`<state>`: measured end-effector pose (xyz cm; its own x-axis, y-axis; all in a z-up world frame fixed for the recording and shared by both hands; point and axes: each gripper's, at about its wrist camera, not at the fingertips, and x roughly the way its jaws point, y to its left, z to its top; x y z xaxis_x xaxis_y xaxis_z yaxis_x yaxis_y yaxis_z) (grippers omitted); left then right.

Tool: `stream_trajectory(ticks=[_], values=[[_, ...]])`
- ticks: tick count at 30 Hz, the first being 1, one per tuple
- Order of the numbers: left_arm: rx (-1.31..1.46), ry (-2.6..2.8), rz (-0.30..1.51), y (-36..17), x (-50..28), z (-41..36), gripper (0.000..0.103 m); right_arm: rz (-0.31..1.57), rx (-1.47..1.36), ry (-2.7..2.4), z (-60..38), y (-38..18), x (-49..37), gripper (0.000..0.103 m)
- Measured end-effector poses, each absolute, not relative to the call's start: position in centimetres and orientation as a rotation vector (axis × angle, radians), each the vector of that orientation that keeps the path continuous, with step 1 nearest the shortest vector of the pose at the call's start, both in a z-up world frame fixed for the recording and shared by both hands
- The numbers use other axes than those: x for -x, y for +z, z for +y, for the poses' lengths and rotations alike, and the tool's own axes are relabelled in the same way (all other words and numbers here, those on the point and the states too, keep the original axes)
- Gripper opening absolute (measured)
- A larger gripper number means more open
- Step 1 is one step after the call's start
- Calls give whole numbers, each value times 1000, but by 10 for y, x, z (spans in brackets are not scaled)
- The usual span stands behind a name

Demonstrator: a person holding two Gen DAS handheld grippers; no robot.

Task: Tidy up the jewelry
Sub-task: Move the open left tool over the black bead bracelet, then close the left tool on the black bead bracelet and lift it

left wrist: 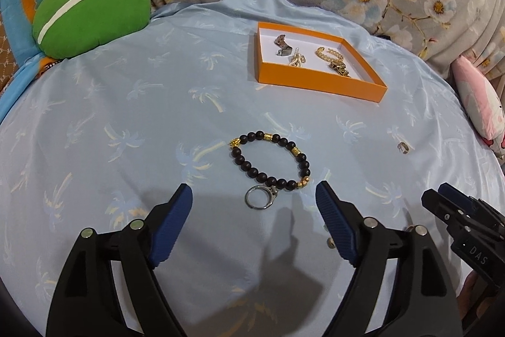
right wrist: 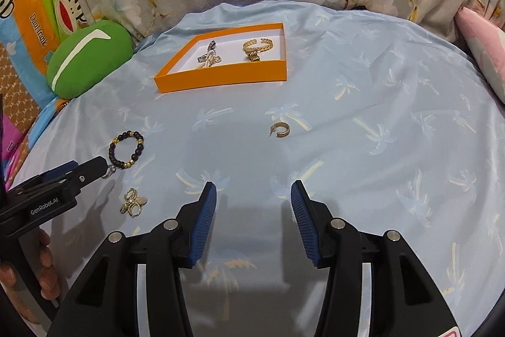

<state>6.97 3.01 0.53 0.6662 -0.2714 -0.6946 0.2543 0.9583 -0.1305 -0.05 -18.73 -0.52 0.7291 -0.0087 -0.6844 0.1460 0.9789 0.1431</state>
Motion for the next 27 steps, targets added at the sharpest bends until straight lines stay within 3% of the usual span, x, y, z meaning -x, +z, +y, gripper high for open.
stream_trajectory(ticks=[6,12,14,22,27], values=[[92,-253,853,-1,-100,29,78,753,-192,-89,-187,-6,-1,49],[69,-196,855,-4,-112,27,66,749,-209,-87,-188,-6,-3,49],[39,-194,852,-4,-112,22,60,749,-209,-95,-189,-5,-6,49],[-5,-206,846,-4,-115,15,11,743,-220,-111,-198,-4,-20,49],[27,-245,845,-3,-115,17,7,737,-199,-75,-191,-3,-11,49]])
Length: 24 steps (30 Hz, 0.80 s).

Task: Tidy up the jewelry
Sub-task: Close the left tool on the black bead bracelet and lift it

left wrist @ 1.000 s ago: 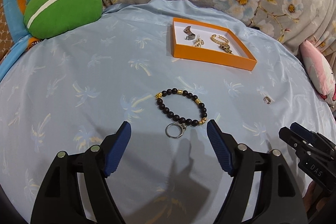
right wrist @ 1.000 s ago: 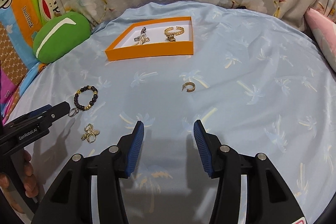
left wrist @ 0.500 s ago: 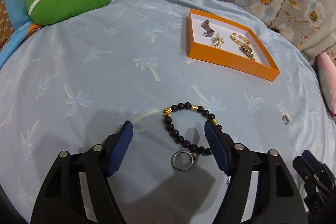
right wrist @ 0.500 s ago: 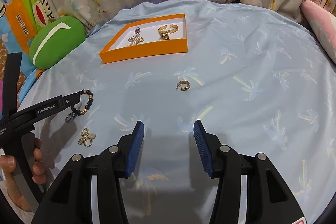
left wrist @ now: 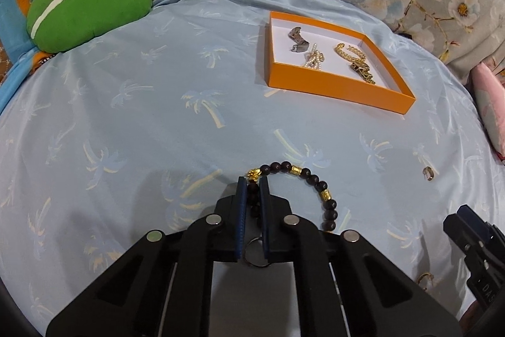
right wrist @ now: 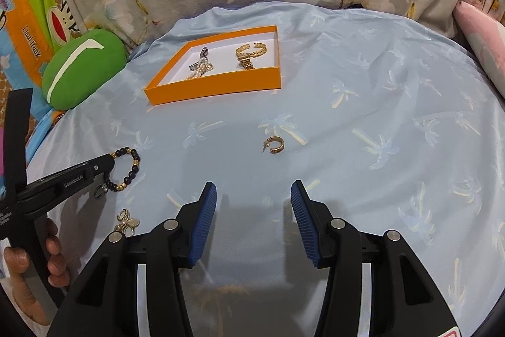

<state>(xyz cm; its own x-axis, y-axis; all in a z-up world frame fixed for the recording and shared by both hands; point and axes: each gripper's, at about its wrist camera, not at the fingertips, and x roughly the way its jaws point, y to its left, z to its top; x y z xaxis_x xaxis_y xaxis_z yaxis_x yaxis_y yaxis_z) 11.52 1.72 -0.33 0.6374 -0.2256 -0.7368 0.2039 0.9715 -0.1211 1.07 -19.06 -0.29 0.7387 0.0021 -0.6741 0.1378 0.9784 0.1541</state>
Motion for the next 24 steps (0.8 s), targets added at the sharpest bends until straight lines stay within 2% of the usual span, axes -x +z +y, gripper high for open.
stream_trajectory(ticks=[15,19,24], values=[[101,-302,731,36,-88,31,7,774,-162,16,-151,-8,31,48],[118,-316,708,47,-74,39,7,786,-183,-1,-153,-10,26,46],[126,-326,697,52,-59,48,7,806,-175,1,-145,-12,19,35]])
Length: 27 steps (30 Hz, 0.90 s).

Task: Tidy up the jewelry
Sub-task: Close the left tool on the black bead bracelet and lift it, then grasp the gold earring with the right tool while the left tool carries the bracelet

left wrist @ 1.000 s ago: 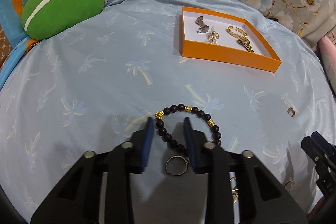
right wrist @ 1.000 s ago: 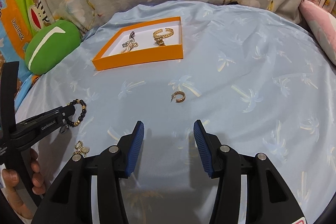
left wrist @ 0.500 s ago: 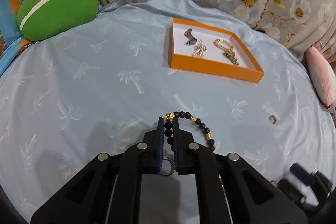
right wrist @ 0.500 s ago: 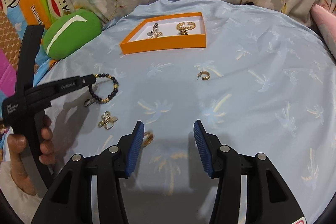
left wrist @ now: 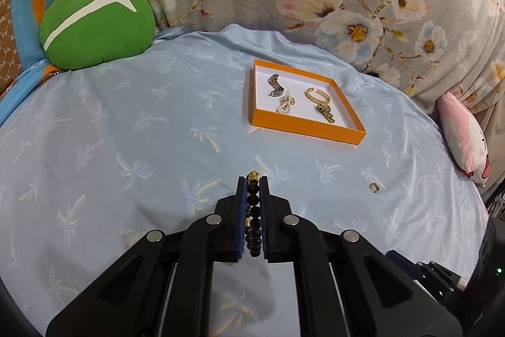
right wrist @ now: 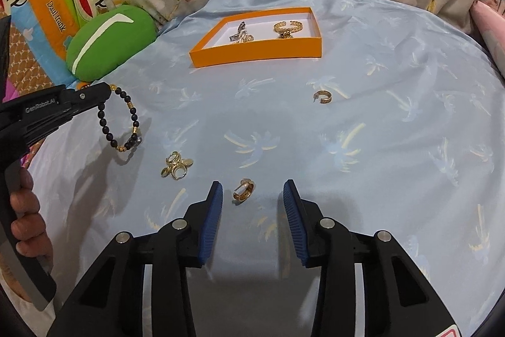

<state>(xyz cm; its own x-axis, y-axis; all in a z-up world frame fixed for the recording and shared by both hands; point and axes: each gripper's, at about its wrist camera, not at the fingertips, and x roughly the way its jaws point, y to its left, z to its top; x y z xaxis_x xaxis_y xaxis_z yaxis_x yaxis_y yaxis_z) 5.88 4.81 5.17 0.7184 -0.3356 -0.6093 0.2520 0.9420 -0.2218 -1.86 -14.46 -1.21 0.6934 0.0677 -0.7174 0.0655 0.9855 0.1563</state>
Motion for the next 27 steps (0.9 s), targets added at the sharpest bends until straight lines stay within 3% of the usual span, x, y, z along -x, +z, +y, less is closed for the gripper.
stream_trajectory(ticks=[13,27], values=[[130,-357,705,49,-41,51,7,837,-198,-12,-142,-17,12,5],[128,-375,699,53,-34,52,7,784,-243,-10,-152,-8,19,4]])
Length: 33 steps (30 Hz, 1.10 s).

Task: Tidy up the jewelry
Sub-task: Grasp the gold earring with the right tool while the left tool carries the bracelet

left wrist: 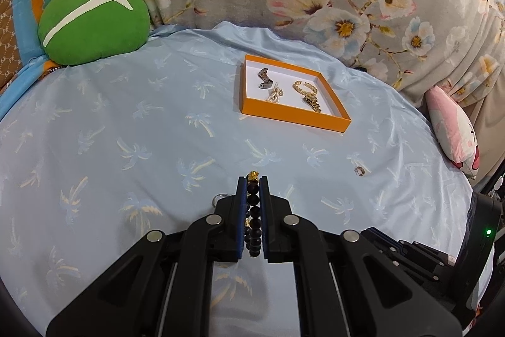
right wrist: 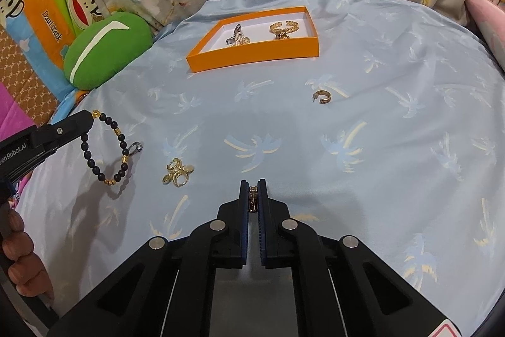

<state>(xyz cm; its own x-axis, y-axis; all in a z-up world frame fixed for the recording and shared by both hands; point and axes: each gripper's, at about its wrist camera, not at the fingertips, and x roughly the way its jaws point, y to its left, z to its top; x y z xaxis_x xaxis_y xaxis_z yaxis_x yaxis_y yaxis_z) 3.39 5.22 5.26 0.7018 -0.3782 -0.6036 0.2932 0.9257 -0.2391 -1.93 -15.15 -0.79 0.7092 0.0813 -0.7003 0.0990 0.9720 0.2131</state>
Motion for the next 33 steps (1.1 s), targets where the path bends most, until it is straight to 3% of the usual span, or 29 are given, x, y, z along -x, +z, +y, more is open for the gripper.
stream_trajectory(ticks=[20,33], values=[[121,-328,636,83,-42,71,7,709,-253,-70,-189,21,14,4],[62,-374,611,100,-96,28,7,636,-215,-8,-206,62,-61,4]])
